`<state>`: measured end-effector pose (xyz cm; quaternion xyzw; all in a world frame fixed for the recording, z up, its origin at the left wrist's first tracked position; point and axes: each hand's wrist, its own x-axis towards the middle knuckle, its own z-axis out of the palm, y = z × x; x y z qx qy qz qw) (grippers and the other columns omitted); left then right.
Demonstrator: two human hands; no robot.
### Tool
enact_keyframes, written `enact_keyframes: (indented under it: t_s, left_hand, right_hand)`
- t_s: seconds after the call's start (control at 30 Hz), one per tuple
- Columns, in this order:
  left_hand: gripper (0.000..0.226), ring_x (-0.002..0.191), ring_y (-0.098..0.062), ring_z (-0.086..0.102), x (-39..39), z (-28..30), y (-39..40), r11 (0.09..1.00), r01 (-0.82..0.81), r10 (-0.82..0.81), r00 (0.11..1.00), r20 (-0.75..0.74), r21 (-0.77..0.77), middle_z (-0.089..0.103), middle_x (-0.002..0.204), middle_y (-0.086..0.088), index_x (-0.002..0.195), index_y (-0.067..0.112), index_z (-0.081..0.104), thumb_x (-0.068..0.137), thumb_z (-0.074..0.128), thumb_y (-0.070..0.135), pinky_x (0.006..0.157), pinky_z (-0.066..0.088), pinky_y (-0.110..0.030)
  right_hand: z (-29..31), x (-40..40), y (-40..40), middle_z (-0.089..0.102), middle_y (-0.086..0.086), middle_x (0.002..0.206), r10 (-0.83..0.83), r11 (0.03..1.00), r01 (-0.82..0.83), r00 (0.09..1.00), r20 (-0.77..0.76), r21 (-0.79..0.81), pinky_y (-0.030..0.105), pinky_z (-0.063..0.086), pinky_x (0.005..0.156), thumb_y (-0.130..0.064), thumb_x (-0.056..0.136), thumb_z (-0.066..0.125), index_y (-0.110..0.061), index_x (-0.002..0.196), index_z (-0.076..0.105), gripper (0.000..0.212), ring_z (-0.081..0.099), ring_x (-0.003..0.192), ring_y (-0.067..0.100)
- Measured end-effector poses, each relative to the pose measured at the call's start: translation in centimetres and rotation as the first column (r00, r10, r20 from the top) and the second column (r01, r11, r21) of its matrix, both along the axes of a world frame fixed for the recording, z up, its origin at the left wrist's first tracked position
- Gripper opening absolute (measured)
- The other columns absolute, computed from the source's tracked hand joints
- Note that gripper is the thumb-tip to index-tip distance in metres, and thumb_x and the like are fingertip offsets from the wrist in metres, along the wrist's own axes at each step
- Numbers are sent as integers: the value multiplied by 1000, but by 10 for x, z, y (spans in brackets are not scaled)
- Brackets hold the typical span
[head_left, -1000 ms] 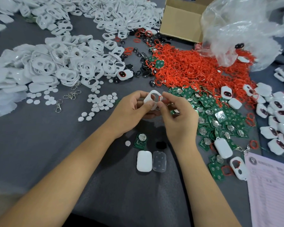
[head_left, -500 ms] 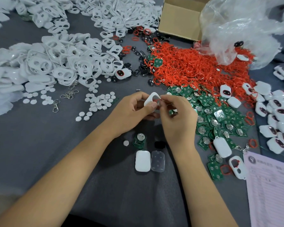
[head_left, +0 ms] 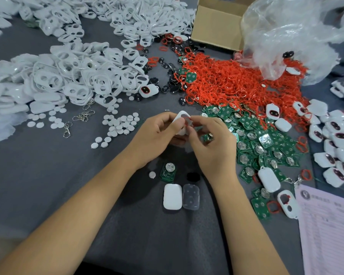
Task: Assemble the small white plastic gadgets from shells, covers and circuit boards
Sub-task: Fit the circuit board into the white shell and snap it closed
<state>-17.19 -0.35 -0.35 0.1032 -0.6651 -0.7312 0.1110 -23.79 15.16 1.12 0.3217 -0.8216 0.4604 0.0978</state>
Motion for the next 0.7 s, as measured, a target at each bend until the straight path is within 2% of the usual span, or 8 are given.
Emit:
enact_keyframes:
  t_s: [0.1,0.23,0.57,0.7]
  left_hand:
    - [25,99,-29,76,0,0,-1,1000,20,-20,1000,14,-16,77,104,-11,116,12,73,110,51,22,87,64,-48]
    - [26,102,-26,76,1,1,0,996,51,-51,999,1,-67,77,109,-7,130,13,67,110,51,18,86,64,-44]
    - [23,96,-26,76,1,3,0,996,52,-51,998,27,-71,77,103,-13,119,10,71,109,54,20,87,64,-46]
    - [21,88,-25,78,1,3,0,995,57,-55,998,31,-81,78,96,-13,112,6,72,108,57,20,79,64,-35]
  right_hand:
    - [0,1,-1,67,-6,97,-31,998,31,999,11,-56,14,46,74,-13,91,76,-21,106,75,17,65,83,8]
    - [0,3,0,65,-5,97,-30,997,31,999,15,-65,13,45,74,-12,89,77,-24,107,73,22,65,83,9]
    - [-1,1,1,65,-4,97,-13,999,13,1000,-4,-48,15,47,75,-12,89,77,-22,108,76,22,65,81,11]
    - [-4,-1,1,69,-2,98,12,996,-7,998,59,-89,22,51,75,-8,88,76,-21,109,76,24,66,80,12]
